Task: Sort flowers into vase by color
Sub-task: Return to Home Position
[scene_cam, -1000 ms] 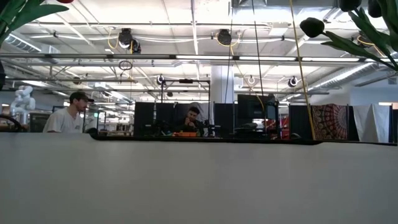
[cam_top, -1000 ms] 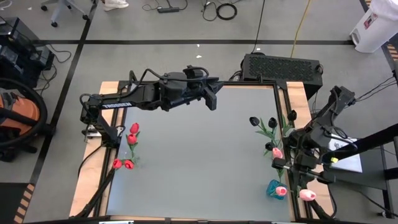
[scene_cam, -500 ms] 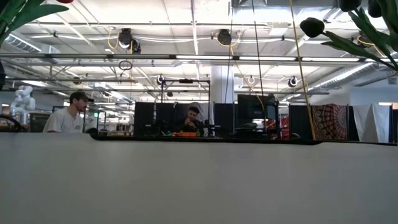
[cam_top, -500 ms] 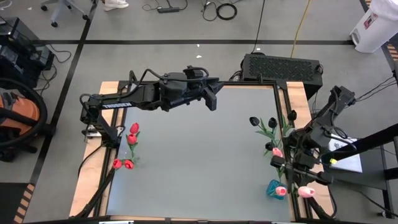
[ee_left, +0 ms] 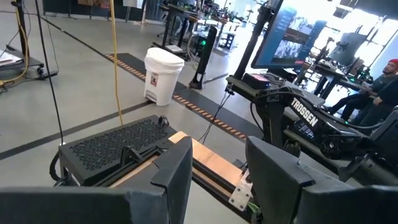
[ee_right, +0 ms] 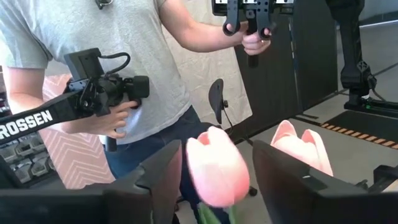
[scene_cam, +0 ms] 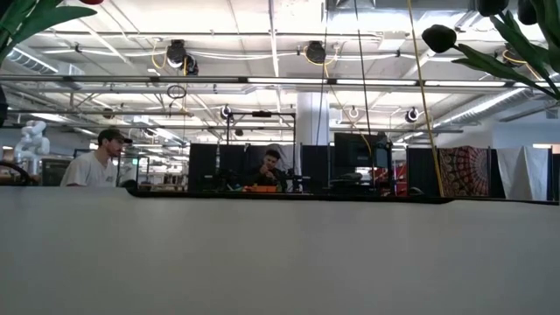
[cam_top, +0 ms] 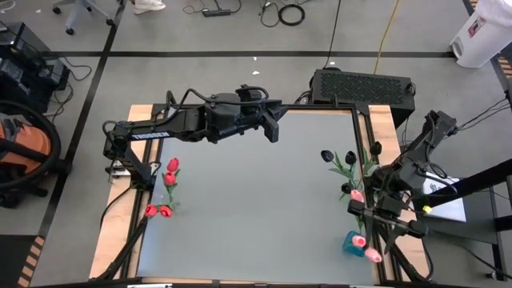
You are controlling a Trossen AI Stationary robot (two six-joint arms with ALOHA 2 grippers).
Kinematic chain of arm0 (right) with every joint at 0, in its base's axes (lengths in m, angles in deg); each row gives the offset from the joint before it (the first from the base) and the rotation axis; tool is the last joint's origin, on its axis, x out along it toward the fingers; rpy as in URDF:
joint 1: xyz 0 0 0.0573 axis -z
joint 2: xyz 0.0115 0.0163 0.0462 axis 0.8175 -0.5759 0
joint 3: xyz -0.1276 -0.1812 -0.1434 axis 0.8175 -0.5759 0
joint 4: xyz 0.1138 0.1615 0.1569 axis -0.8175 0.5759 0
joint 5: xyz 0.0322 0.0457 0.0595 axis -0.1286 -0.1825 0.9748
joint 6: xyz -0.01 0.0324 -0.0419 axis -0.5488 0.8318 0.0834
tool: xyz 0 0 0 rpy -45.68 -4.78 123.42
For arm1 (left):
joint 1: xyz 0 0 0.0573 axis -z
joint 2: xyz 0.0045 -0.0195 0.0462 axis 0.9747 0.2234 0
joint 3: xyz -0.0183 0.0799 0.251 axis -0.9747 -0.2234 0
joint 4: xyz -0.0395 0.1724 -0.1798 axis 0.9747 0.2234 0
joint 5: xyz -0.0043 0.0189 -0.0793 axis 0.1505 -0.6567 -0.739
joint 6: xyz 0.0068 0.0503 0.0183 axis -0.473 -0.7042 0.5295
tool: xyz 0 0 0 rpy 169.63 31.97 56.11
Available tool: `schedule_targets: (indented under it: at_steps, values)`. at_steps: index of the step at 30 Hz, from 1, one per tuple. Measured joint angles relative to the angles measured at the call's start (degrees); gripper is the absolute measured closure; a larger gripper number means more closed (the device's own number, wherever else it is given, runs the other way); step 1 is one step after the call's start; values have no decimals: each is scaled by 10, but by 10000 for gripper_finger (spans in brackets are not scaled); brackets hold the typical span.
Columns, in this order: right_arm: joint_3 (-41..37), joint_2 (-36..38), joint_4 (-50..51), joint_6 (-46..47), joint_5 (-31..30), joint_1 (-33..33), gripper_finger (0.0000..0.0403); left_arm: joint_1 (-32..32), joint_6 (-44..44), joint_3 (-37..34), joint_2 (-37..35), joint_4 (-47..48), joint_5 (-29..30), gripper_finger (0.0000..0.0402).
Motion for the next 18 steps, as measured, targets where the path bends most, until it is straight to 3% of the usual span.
schedule_targets:
  at_steps: [18]
  values:
    - [15, 49, -1, -12, -1, 0, 202, 8, 14, 0, 0, 0, 0, 245]
